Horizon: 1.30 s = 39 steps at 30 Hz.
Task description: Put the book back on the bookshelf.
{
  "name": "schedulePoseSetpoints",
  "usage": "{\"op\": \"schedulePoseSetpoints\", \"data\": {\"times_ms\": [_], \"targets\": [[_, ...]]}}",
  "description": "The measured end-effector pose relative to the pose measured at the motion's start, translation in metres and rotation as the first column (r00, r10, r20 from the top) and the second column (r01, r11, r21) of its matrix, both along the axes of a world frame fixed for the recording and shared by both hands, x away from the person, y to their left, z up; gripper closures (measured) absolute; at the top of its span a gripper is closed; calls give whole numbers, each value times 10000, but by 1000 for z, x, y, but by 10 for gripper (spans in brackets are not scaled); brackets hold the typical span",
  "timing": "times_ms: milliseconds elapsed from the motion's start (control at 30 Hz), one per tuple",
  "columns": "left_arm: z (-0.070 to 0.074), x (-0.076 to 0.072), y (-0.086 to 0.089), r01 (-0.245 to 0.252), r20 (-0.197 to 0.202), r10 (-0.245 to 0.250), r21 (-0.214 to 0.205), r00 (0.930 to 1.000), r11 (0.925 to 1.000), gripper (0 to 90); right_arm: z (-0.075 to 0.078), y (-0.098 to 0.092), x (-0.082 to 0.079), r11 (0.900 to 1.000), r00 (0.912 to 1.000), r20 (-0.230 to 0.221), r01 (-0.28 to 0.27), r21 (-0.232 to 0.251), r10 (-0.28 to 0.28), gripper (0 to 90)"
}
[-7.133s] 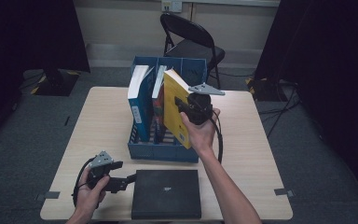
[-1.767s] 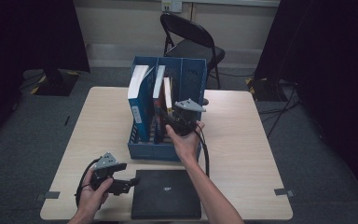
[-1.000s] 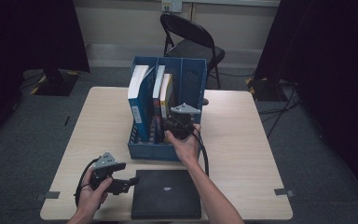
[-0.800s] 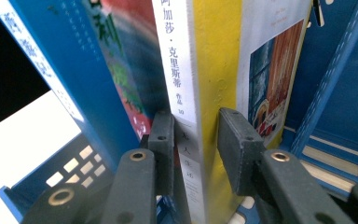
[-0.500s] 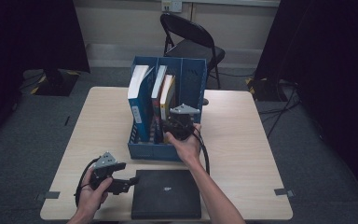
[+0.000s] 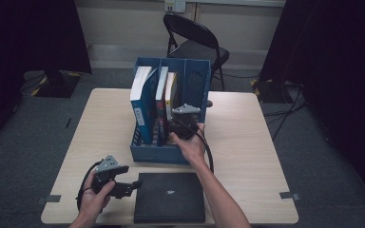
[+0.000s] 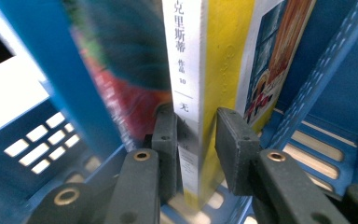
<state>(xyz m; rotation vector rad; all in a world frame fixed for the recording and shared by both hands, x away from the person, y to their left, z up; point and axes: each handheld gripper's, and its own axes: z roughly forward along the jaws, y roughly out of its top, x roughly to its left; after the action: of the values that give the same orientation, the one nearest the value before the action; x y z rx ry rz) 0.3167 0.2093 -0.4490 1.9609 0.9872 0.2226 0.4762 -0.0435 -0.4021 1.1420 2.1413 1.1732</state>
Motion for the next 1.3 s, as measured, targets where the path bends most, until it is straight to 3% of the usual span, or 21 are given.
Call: {"op": "schedulePoseSetpoints", "data": {"times_ms": [300,533,767,967,1300], "targets": [[0,-1,0,22,39,-21,-5,10000,10000,183,0,6,5,9998,9998,9,-214,-56,214,684],[0,0,0,-40,-4,40,-24,10000,10000,183,1,-2,-2,9991,9991,-10,-431,38,431,557],[0,0,-2,32,24,-32,11,10000,10000,183,4,-7,-11,9962,9962,75,-866,97,865,664],[-1,0,-1,-6,2,6,14,10000,10000,183,6,-12,-19,9945,9951,106,-985,350,982,634],[-3,3,-2,-72,-199,75,155,9998,9999,183,15,-36,-40,9929,9956,11,-939,730,941,440]]}}
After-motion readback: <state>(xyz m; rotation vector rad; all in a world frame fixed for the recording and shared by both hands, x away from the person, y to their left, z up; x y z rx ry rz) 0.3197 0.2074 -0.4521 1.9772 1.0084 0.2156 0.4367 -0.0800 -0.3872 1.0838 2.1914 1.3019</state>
